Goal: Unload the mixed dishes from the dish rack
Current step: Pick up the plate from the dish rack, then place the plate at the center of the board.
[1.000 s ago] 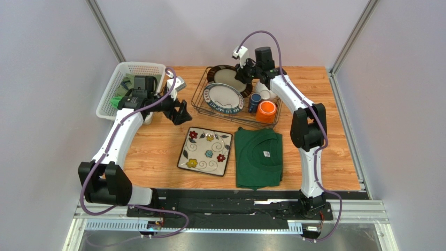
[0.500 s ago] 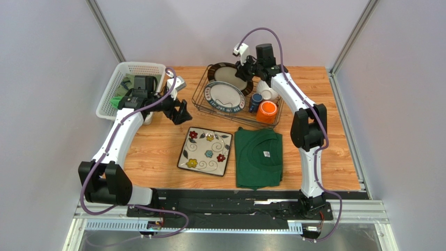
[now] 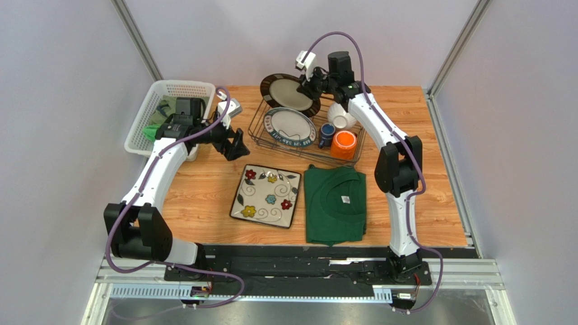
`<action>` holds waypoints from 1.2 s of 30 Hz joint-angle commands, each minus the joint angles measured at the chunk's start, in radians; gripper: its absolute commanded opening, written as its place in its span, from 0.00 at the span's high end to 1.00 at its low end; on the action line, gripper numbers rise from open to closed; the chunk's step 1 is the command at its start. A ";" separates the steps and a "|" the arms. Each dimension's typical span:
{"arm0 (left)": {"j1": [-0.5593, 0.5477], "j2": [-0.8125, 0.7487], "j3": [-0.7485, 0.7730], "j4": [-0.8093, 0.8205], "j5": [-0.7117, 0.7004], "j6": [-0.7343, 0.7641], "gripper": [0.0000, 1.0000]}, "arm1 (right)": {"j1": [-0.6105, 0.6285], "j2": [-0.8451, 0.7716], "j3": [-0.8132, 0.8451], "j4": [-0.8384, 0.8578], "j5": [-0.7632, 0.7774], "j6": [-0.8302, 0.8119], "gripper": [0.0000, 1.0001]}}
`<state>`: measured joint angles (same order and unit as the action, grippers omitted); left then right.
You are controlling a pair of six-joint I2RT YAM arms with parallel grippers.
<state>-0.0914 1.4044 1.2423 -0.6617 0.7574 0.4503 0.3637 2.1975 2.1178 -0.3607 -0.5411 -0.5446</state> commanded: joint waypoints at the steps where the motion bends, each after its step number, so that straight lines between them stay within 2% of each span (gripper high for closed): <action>1: -0.002 -0.005 0.002 0.030 0.025 0.002 0.02 | 0.004 -0.104 0.062 0.132 -0.042 -0.028 1.00; 11: -0.002 -0.012 -0.001 0.048 0.037 -0.015 0.02 | 0.003 -0.194 0.045 0.134 -0.005 -0.080 1.00; 20: -0.002 -0.056 0.011 0.063 0.046 -0.024 0.02 | 0.003 -0.284 0.042 0.118 -0.002 -0.052 1.00; 29: -0.002 -0.189 -0.006 0.175 0.062 -0.056 0.01 | 0.003 -0.444 -0.019 0.085 -0.006 -0.006 1.00; 36: -0.002 -0.320 -0.004 0.289 0.144 -0.137 0.01 | 0.004 -0.642 -0.188 0.054 -0.081 0.075 1.00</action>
<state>-0.0914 1.1461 1.2320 -0.4873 0.8097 0.3767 0.3641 1.7321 1.9762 -0.4305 -0.5426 -0.5358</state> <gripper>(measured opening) 0.990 0.220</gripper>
